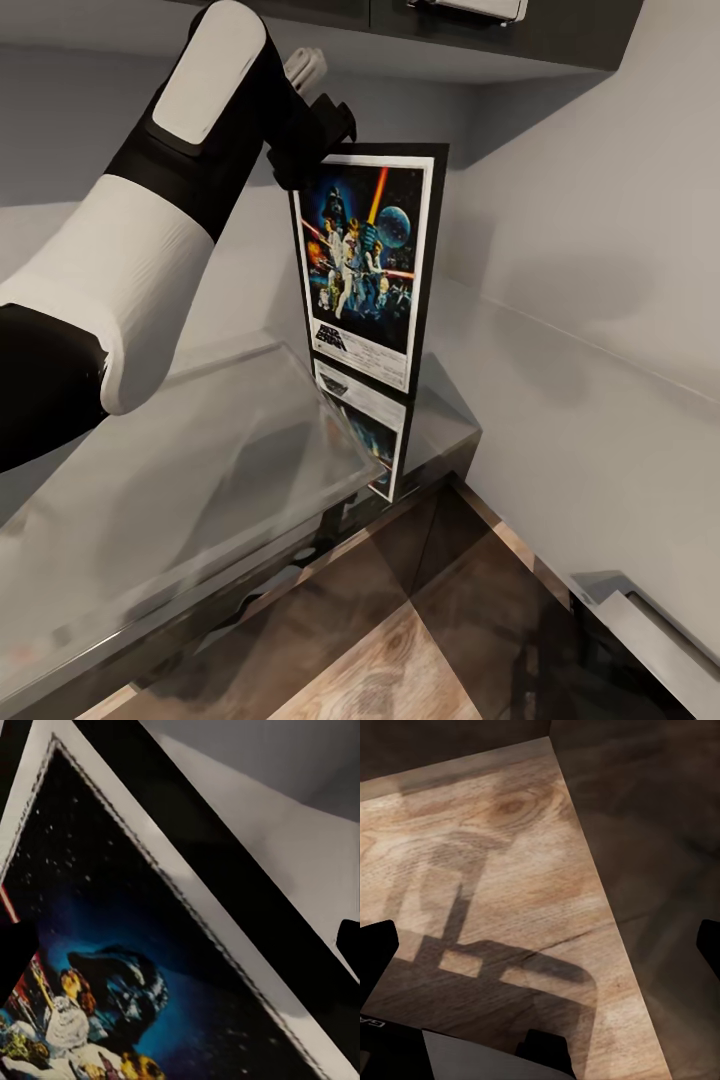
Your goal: Pick up the poster from the kitchen countertop and hang it on one of the wall nails in the kitchen.
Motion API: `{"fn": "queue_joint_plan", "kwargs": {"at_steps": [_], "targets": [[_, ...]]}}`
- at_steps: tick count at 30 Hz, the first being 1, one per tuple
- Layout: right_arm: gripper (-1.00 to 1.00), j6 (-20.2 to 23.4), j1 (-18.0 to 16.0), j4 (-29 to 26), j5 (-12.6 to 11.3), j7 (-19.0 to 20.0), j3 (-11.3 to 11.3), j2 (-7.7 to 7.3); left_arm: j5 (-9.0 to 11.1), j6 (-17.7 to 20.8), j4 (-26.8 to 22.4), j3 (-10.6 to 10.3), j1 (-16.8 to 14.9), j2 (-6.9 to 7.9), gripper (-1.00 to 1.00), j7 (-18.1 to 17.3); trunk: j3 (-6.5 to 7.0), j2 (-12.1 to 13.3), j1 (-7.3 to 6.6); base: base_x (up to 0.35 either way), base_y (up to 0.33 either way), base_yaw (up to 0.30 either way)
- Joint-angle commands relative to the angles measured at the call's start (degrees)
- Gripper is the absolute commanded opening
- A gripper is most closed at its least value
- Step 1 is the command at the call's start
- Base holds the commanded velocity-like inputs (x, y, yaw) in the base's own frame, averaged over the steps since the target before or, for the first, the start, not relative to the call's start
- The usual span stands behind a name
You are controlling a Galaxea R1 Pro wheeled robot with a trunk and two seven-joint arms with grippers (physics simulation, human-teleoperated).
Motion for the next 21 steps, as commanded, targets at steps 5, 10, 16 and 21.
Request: {"fn": "queue_joint_plan", "kwargs": {"at_steps": [5, 10, 16, 21], "targets": [[1.0, -0.06, -0.04, 0.03, 0.05, -0.51, 0.44, -0.04, 4.87, 0.56, 2.39, -0.09, -0.04, 0.0, 1.0, 0.85, -0.06, -0.02, 0.0, 0.0, 0.0, 0.0], [1.0, -0.06, -0.03, 0.04, 0.05, -0.51, 0.44, -0.04, 6.74, 0.52, 2.28, -0.07, -0.04, 0.0, 1.0, 2.09, -0.06, -0.02, 0.0, 0.0, 0.0, 0.0], [1.0, -0.06, -0.03, 0.07, 0.05, -0.51, 0.44, -0.04, 7.11, 0.51, 2.19, -0.06, -0.02, 0.0, 1.0, 2.52, -0.06, -0.02, 0.0, 0.0, 0.0, 0.0], [1.0, -0.06, -0.03, 0.07, 0.05, -0.51, 0.44, -0.04, 7.16, 0.51, 2.19, -0.06, -0.04, 0.0, 1.0, 2.58, -0.06, -0.02, 0.0, 0.0, 0.0, 0.0]]}}
